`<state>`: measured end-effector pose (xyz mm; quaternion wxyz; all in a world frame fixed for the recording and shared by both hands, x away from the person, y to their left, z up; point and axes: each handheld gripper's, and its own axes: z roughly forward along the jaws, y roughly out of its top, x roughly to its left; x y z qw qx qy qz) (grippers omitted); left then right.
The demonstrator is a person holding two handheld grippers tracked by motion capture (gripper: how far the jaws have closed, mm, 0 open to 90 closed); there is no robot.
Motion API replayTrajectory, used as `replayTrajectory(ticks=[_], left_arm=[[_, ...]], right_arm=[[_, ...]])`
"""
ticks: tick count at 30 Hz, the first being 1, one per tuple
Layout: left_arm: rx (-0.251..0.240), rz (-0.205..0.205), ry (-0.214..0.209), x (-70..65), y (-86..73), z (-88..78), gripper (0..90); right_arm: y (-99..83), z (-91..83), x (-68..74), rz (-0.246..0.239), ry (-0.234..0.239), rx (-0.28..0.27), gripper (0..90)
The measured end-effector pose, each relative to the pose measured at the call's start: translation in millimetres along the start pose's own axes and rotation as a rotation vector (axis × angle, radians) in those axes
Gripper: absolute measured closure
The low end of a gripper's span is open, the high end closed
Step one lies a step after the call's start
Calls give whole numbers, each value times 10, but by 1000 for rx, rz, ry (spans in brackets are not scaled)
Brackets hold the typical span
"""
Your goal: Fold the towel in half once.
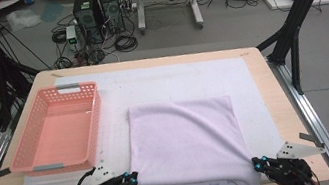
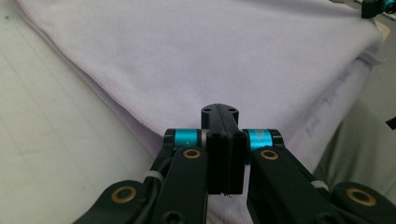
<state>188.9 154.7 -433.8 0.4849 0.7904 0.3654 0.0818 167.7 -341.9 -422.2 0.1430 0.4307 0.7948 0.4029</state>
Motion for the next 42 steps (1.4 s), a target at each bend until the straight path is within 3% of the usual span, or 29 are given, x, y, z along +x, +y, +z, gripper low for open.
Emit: replayTrajectory(ticks=[2,3,5,7,10,14,18,22,30,32,34,36,38,40,42], left_arm=[[7,-2,9,18,-34,-5,886],[0,-10,21,40,-28,4,842],[-28,-31,31,82,29,41,727],[-66,-26,49,134,126,112,592],[-113,-37,76,250,311,281,460],[-126,-37,84,422,553,543,475],[-132,-65,89,647,748,748,497],[-123,-72,87,797,868,860,505],[-90,-102,131,982,932,1028,467],[-74,-104,146,1012,917,1059,456],[-67,-111,172,1031,907,1083,439],[-69,-121,192,1058,902,1094,423],[-65,-125,216,1069,898,1106,421],[-45,-118,247,1084,894,1125,406],[-2,-111,290,1104,903,1158,387]], right_arm=[[-24,-9,21,-6,6,7,879],[-24,5,25,-10,6,9,864],[5,41,13,-10,-8,-2,730],[72,77,-34,12,-25,-30,633],[220,170,-126,7,-54,-61,600],[443,391,-287,-2,-88,-82,557],[691,668,-479,21,-83,-83,582],[923,1004,-619,-6,-67,-23,647],[1121,1482,-831,-17,-115,78,668],[1127,1504,-901,4,-151,64,718],[1132,1494,-976,-2,-267,64,732],[1121,1473,-1074,50,-313,55,661],[1102,1440,-1155,115,-285,34,638],[1088,1398,-1167,120,-248,14,605],[1075,1342,-1162,130,-205,-5,491]])
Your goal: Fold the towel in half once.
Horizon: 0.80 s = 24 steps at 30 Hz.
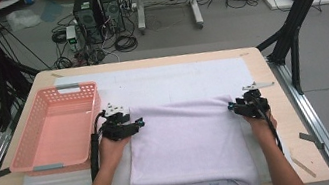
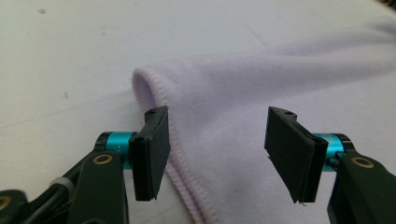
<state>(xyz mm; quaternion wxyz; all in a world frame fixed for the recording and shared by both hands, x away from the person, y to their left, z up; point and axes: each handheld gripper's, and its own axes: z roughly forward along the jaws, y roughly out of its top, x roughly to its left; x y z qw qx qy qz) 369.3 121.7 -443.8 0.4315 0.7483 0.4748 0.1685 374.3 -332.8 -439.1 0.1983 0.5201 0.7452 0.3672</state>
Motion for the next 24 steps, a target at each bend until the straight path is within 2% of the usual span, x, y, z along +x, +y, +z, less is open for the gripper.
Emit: replayTrajectory(ticks=[1,2,5,8,9,11,12,13,14,15,16,18,19,20,21,23,24], left_arm=[[3,0,11,3,7,12,376],[4,-8,20,7,21,28,366],[40,-22,27,18,55,108,352],[51,-2,45,-8,53,175,356],[46,-3,52,-15,56,185,364],[48,47,85,-29,49,187,453],[41,53,74,-31,47,189,501],[41,57,61,-31,47,186,569],[37,54,37,-41,45,192,663],[38,47,19,-54,45,199,739],[40,34,20,-71,46,205,829],[40,14,8,-55,49,202,844],[40,0,4,-38,57,192,849],[26,-5,18,-30,72,175,853],[-2,-12,29,-21,100,149,855],[-88,-54,32,2,168,98,855],[-79,-62,38,21,211,99,855]], right_arm=[[-8,-22,-2,3,9,0,399],[-11,-26,2,-1,10,7,345],[-50,27,35,-36,43,82,184],[-65,62,111,-76,20,93,142],[-62,64,124,-84,11,98,153],[-42,56,151,-83,-7,111,267],[-26,47,163,-92,-1,113,373],[-8,36,186,-108,29,116,528],[-2,32,209,-114,46,119,637],[3,34,240,-121,61,118,743],[2,36,263,-119,82,119,802],[-5,36,269,-100,85,112,829],[-12,36,244,-76,100,107,835],[-13,32,223,-63,108,102,840],[-8,24,216,-67,99,85,843],[38,-9,223,-85,82,31,845],[77,-24,218,-93,73,7,845]])
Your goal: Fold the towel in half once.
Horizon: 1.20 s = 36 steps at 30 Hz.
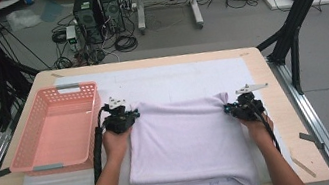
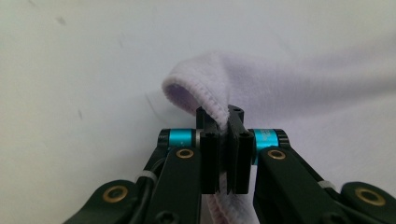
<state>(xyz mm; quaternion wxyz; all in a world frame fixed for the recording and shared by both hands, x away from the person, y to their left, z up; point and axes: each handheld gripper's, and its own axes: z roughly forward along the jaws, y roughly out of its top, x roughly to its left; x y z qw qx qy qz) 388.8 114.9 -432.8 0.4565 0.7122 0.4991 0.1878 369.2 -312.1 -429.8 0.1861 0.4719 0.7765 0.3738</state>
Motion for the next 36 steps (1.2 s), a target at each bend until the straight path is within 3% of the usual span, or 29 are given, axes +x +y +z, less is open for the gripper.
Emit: replayTrajectory(ticks=[2,6,9,11,12,14,17,20,23,26,29,32,34,36], left_arm=[[14,27,8,24,90,23,855],[-22,7,13,97,282,123,854],[-19,15,16,146,357,262,853],[13,25,8,183,426,351,852],[-7,25,10,195,451,383,851],[1,12,2,232,520,450,851],[3,27,5,266,577,522,851],[10,-1,2,292,557,563,829],[14,-65,-11,301,521,540,537],[28,-44,-45,266,479,463,516],[-11,-26,-65,214,411,360,525],[43,-19,-96,171,363,305,490],[-3,-1,-101,112,303,222,493],[17,13,-120,66,257,166,480]], right_arm=[[95,-13,-31,3,-17,-34,845],[280,40,-151,17,-29,-72,844],[387,135,-244,29,-40,-82,843],[427,190,-288,35,-47,-75,842],[449,226,-313,37,-49,-64,842],[478,277,-358,41,-57,-72,842],[519,341,-414,62,-58,-80,842],[563,401,-428,58,-59,-73,826],[553,420,-411,75,-73,-76,637],[536,366,-419,93,-69,-72,608],[534,263,-394,87,-69,-92,601],[518,165,-347,72,-58,-86,595],[485,95,-308,56,-45,-80,592],[430,21,-264,37,-22,-76,586]])
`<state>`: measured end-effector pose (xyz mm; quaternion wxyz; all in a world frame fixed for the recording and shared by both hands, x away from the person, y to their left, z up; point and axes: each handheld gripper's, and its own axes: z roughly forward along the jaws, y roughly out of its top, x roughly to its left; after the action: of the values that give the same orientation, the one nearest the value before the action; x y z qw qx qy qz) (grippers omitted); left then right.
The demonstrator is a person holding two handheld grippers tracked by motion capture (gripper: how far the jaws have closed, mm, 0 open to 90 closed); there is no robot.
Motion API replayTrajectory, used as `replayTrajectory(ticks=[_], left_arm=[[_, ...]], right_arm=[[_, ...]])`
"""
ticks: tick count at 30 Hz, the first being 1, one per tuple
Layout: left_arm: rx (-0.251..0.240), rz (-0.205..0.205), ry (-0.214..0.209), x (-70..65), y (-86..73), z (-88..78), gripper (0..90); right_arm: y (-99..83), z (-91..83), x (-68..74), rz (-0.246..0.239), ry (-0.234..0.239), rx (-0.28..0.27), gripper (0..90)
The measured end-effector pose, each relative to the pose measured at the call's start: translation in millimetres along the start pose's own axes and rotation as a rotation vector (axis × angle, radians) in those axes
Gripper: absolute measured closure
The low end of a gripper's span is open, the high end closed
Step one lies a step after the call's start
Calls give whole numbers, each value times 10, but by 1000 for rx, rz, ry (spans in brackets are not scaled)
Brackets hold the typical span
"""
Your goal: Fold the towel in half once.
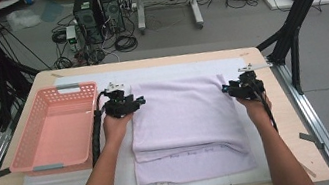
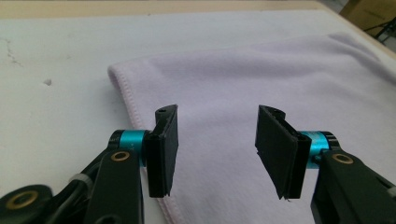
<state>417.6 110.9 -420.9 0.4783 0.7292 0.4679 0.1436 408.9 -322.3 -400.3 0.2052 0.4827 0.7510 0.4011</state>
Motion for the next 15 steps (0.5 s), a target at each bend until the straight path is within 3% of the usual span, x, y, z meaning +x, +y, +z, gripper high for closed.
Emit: replayTrajectory(ticks=[4,5,12,15], left_arm=[[-6,0,-28,-81,-134,-131,465],[-10,4,-34,-102,-174,-170,464],[22,49,-76,-258,-410,-383,432],[49,73,-93,-314,-524,-440,424]], right_arm=[[-117,-144,56,-16,36,41,554],[-147,-190,77,-26,39,30,557],[-452,-429,225,-94,122,60,551],[-605,-491,289,-119,136,73,542]])
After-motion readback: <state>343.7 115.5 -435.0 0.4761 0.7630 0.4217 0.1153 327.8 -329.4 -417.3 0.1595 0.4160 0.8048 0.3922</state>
